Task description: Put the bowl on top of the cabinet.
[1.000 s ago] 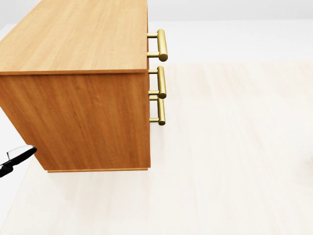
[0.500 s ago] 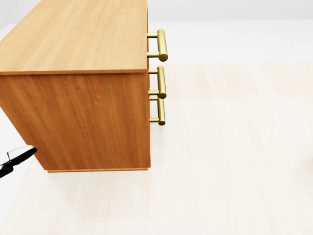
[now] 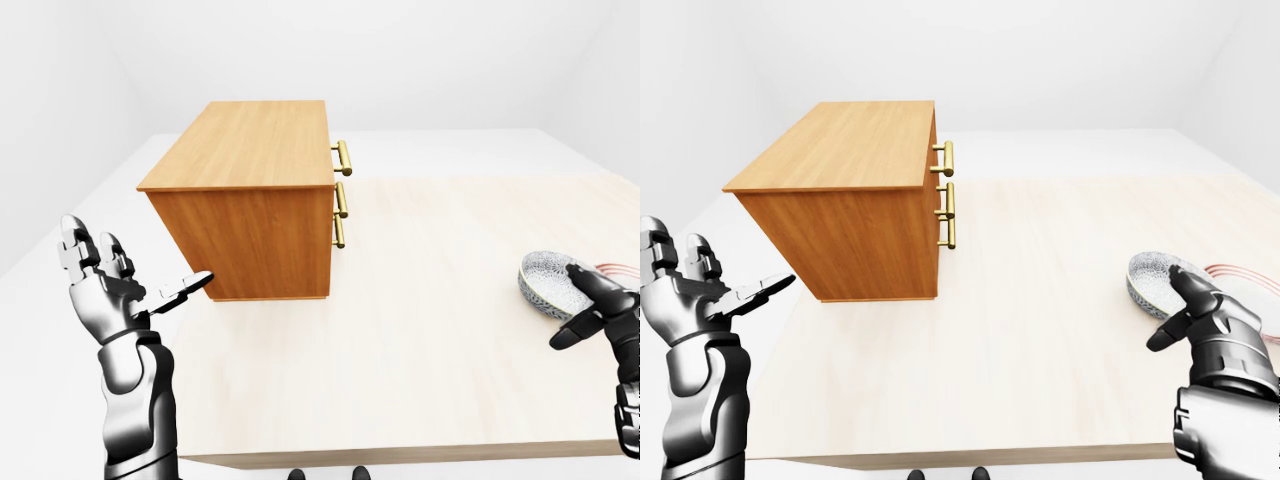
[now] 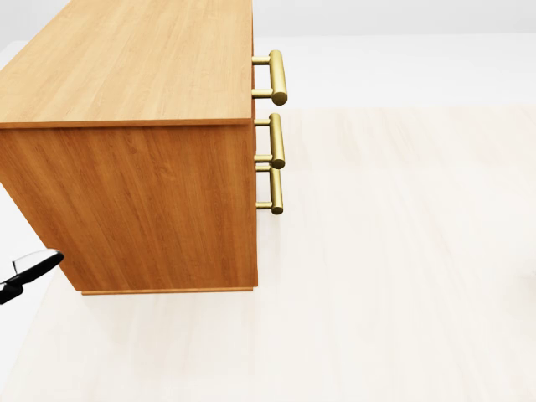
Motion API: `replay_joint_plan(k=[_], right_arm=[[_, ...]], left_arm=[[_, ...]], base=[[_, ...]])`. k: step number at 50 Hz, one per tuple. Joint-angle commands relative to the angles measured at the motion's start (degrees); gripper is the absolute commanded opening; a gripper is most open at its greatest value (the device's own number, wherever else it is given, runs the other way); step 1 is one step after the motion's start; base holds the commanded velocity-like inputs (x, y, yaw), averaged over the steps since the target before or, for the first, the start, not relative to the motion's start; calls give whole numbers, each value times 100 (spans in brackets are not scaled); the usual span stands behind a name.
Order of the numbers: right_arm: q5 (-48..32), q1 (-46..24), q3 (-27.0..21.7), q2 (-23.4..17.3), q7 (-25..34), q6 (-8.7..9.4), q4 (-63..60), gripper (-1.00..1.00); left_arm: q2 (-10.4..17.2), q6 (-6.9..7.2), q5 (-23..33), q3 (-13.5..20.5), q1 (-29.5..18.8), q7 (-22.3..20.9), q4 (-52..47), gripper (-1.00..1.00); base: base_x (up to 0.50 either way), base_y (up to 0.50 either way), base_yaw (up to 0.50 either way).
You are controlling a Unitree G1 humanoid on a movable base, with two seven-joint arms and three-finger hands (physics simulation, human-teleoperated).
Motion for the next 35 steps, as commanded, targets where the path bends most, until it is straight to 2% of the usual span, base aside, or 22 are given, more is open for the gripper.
replay_joint_plan(k=[1,27,35], right_arm=[[149,194,24,172,-176,-18,147,100],[245,179,80,303,-226,-7,214,100],[238,146,90,353,-240,15,243,100]], left_arm=[[-6,-10,11,-7,15,-4,-3,100],[-29,-69,42,-39,24,-13,43,100],[-32,-44,42,-40,29,-10,10,100]], base=[[0,0,0],[0,0,0],[0,0,0]])
